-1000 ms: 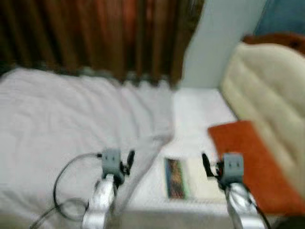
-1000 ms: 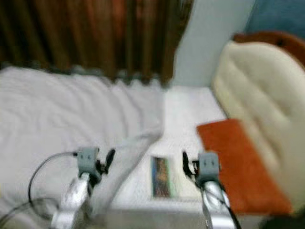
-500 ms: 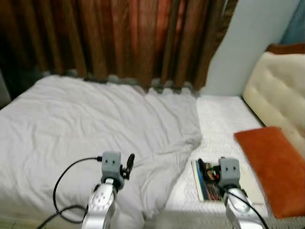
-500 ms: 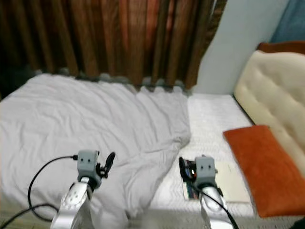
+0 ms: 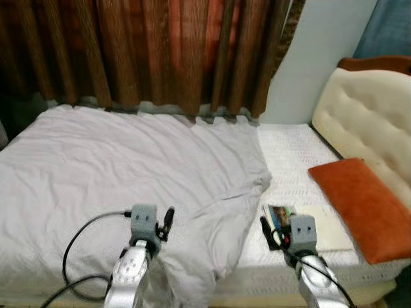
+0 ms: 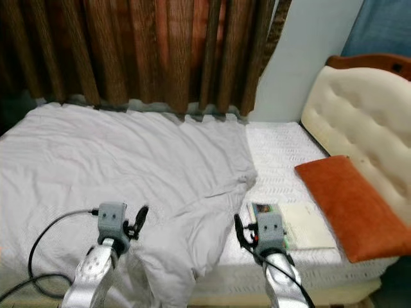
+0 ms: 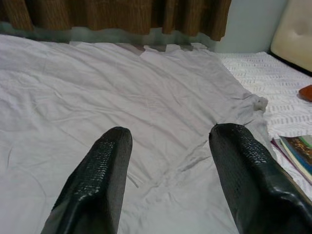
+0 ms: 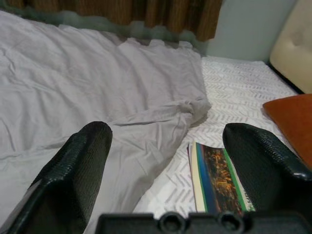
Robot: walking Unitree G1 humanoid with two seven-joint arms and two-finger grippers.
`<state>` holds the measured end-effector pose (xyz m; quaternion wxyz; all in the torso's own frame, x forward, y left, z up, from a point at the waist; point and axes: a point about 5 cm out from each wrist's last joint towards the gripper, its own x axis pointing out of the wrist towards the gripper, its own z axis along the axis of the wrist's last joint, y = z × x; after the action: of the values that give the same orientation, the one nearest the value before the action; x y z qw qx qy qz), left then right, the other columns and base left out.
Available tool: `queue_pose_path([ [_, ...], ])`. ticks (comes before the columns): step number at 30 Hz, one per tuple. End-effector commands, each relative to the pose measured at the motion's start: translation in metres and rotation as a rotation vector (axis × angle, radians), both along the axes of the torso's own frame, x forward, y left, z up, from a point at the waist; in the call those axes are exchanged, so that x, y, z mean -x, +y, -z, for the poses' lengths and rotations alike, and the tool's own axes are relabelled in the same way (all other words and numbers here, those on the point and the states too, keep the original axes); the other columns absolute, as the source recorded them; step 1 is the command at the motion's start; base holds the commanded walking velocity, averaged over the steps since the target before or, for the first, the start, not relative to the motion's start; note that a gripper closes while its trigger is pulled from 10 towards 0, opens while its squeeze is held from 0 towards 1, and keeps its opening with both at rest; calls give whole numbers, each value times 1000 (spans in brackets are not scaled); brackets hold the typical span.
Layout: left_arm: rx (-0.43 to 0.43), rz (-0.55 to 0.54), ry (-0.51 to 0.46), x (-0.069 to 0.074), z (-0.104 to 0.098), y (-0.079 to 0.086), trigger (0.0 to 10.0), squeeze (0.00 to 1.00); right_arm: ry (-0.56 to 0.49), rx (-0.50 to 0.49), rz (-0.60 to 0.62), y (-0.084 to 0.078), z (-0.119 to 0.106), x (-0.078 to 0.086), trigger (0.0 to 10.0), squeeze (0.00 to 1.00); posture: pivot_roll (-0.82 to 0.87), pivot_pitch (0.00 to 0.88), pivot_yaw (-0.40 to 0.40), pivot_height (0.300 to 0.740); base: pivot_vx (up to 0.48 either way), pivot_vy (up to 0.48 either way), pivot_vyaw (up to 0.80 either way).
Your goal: Clean up the room
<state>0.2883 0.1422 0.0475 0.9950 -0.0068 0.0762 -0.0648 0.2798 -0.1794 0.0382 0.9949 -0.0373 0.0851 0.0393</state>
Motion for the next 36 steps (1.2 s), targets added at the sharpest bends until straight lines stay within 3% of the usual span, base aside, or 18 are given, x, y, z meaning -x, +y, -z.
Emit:
queue_pose_path([
  [1, 10, 10, 8, -3, 0, -4, 10000, 0, 15, 8, 12, -7, 0, 1, 10000, 0, 4, 0, -97, 740, 326, 352, -800],
  [8, -25, -9, 72, -2, 10, 0, 10000, 0, 42, 21, -5, -7, 5, 7, 10000, 0, -7, 0, -101, 740, 272, 201, -455],
  [9, -49, -23, 141, -6, 21, 5, 10000, 0, 51, 27, -16, -8, 6, 13, 10000, 0, -21, 30, -108, 740, 0, 0, 0],
  [10, -49, -23, 141, -6, 21, 5, 10000, 0, 51, 27, -16, -8, 6, 13, 10000, 0, -21, 30, -108, 740, 0, 0, 0],
  [11, -59, -43, 199, -10, 28, 10, 10000, 0, 53, 25, -21, -10, 4, 22, 10000, 0, -62, 104, -121, 740, 0, 0, 0],
  [15, -53, -74, 242, -15, 31, 17, 10000, 0, 57, 32, -37, -11, 0, 38, 10000, 0, -122, 192, -147, 740, 0, 0, 0],
  [17, -48, -90, 242, -22, 27, 22, 10000, 0, 66, 42, -76, -7, -5, 55, 10000, 0, -168, 272, -163, 740, 0, 0, 0],
  [19, -60, -88, 232, -31, 20, 27, 10000, 0, 90, 47, -125, -2, -12, 87, 10000, 0, -231, 400, -176, 740, 0, 0, 0],
  [21, -63, -89, 227, -34, 17, 28, 10000, 0, 108, 46, -141, -1, -13, 98, 10000, 0, -231, 400, -176, 740, 0, 0, 0],
  [22, -62, -92, 212, -38, 12, 32, 10000, 0, 119, 45, -153, 3, -20, 113, 10000, 0, -257, 470, -184, 740, 0, 0, 0],
  [23, -62, -92, 212, -38, 12, 32, 10000, 0, 119, 45, -153, 3, -20, 113, 10000, 0, -257, 470, -184, 740, 0, 0, 0],
  [25, -55, -138, 183, -44, 4, 44, 10000, 0, 174, 30, -160, 5, -25, 144, 10000, 0, -298, 553, -194, 740, 0, 0, 0],
  [26, -52, -159, 169, -46, 0, 50, 10000, 0, 200, 23, -160, 6, -29, 156, 10000, 0, -298, 553, -194, 740, 0, 0, 0],
  [27, -52, -159, 169, -46, 0, 50, 10000, 0, 200, 23, -160, 6, -29, 156, 10000, 0, -298, 553, -194, 740, 0, 0, 0],
  [30, -21, -238, 87, -51, -14, 70, 10000, 0, 272, 34, -179, 7, -49, 197, 10000, 0, -372, 651, -235, 740, 0, 0, 0],
  [31, -21, -238, 87, -51, -14, 70, 10000, 0, 272, 34, -179, 7, -49, 197, 10000, 0, -372, 651, -235, 740, 0, 0, 0],
  [32, -21, -258, 48, -52, -20, 76, 10000, 0, 298, 47, -189, 7, -62, 214, 10000, 0, -401, 671, -255, 740, 0, 0, 0],
  [36, -8, -329, -1, -54, -28, 85, 10000, 0, 360, 57, -177, 1, -71, 231, 10000, 0, -429, 679, -274, 740, 0, 0, 0],
])
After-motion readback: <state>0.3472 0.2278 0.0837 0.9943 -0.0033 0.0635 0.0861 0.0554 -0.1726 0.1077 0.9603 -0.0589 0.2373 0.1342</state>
